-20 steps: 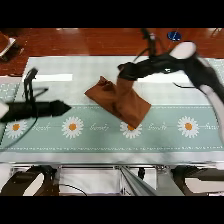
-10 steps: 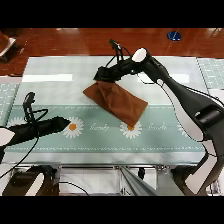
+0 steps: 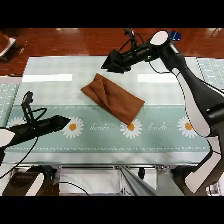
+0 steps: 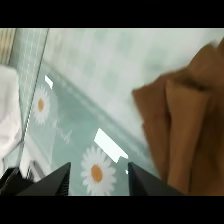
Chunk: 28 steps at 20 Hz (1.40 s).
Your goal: Fold the shirts.
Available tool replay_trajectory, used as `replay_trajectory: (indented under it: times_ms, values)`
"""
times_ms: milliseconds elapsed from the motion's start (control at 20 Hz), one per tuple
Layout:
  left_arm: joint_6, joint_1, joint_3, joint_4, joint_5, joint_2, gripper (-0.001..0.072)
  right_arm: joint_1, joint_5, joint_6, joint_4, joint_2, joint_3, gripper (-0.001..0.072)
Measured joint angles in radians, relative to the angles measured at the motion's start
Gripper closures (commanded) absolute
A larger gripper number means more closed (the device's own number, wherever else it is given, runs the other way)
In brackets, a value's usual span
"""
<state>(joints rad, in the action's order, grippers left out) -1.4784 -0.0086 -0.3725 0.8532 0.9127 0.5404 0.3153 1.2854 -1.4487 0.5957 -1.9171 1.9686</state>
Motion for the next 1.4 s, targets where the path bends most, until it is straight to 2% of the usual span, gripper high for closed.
replay_trajectory:
  times_ms: [200, 300, 400, 550, 700, 850, 950, 1050, 1150, 1400]
  values:
    - [0.000, 0.000, 0.001, 0.000, -0.008, 0.000, 0.0690, -0.024, 0.076, -0.013, 0.003, 0.041, 0.006, 0.0308]
    - [0.000, 0.000, 0.002, 0.000, -0.009, 0.000, 0.0690, -0.056, 0.113, -0.016, 0.061, 0.103, 0.007, 0.0308]
    - [0.000, 0.000, 0.003, 0.000, -0.005, 0.000, 0.0690, -0.087, 0.176, -0.016, 0.209, 0.200, 0.003, 0.0307]
    - [0.000, 0.000, 0.003, 0.000, 0.004, 0.000, 0.0690, -0.112, 0.215, -0.041, 0.570, 0.407, -0.117, 0.0303]
    - [0.000, 0.000, 0.003, 0.000, 0.008, 0.000, 0.0690, -0.122, 0.085, -0.143, 0.825, 0.671, -0.430, 0.0292]
    - [0.000, 0.000, 0.003, 0.000, 0.010, 0.000, 0.0690, -0.126, -0.141, -0.351, 0.930, 0.933, -0.862, 0.0291]
    - [0.000, 0.000, 0.003, 0.000, 0.009, 0.000, 0.0689, -0.126, -0.337, -0.469, 0.834, 1.044, -1.126, 0.0292]
    - [0.000, 0.000, 0.003, 0.000, 0.007, 0.000, 0.0690, -0.126, -0.499, -0.509, 0.693, 1.089, -1.317, 0.0293]
    - [0.000, 0.000, 0.003, 0.000, 0.006, 0.000, 0.0689, -0.127, -0.586, -0.474, 0.558, 1.087, -1.424, 0.0292]
    - [0.000, 0.000, 0.003, 0.000, 0.002, 0.000, 0.0689, -0.127, -0.698, -0.277, 0.246, 0.975, -1.516, 0.0292]
